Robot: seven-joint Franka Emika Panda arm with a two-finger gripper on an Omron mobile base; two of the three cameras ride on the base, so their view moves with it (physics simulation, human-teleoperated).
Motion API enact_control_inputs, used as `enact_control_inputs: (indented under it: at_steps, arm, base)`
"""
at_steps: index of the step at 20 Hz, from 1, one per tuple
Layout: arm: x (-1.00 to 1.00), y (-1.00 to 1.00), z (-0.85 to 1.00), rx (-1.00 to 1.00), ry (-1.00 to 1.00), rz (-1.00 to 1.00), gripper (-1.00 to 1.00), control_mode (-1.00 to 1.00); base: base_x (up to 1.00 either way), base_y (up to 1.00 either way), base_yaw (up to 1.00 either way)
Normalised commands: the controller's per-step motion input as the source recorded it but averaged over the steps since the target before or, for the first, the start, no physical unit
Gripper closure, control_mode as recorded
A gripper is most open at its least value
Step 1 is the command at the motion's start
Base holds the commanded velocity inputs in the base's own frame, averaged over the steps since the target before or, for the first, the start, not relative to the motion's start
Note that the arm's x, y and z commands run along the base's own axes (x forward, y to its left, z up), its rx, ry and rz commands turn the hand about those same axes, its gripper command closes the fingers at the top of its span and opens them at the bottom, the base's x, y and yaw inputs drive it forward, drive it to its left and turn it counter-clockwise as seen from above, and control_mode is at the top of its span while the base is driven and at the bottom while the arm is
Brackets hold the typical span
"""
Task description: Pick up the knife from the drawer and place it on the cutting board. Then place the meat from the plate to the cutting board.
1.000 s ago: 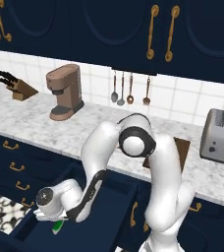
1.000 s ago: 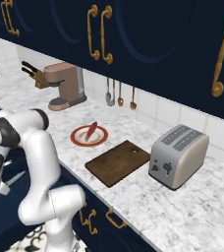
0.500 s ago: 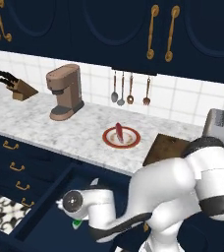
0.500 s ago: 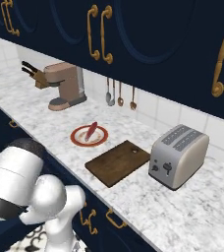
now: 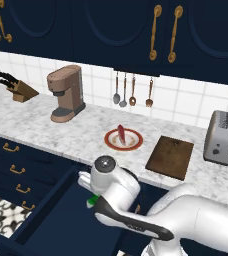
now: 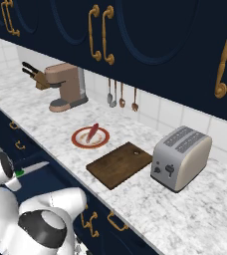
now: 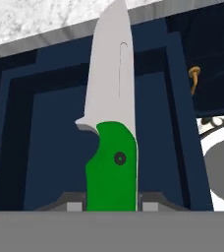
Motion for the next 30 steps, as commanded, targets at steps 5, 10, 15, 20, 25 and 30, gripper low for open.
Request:
enact_control_inputs:
  at_steps: [5, 10, 15, 20, 25, 30]
  arm:
    - [0.28, -0.89, 0.14, -0.01, 0.0, -0.06, 1.0, -1.0]
    - [0.64, -0.9, 0.05, -0.05, 0.0, -0.11, 1.0, -1.0]
    - [0.91, -0.88, 0.15, -0.03, 0.0, -0.16, 1.0, -1.0]
    - [0.82, -0.97, 0.07, 0.0, 0.04, -0.12, 1.0, -1.0]
    - [0.28, -0.97, 0.0, 0.0, 0.05, -0.01, 1.0, -1.0]
    - [0.19, -0.75, 0.0, 0.03, 0.04, 0.0, 1.0, -1.0]
  base:
    - [0.0, 0.0, 0.0]
    - [0.0, 0.0, 0.0]
    - [0.0, 0.0, 0.0]
    - [0.0, 0.0, 0.0]
    - [0.0, 0.0, 0.0]
    - [0.0, 0.0, 0.0]
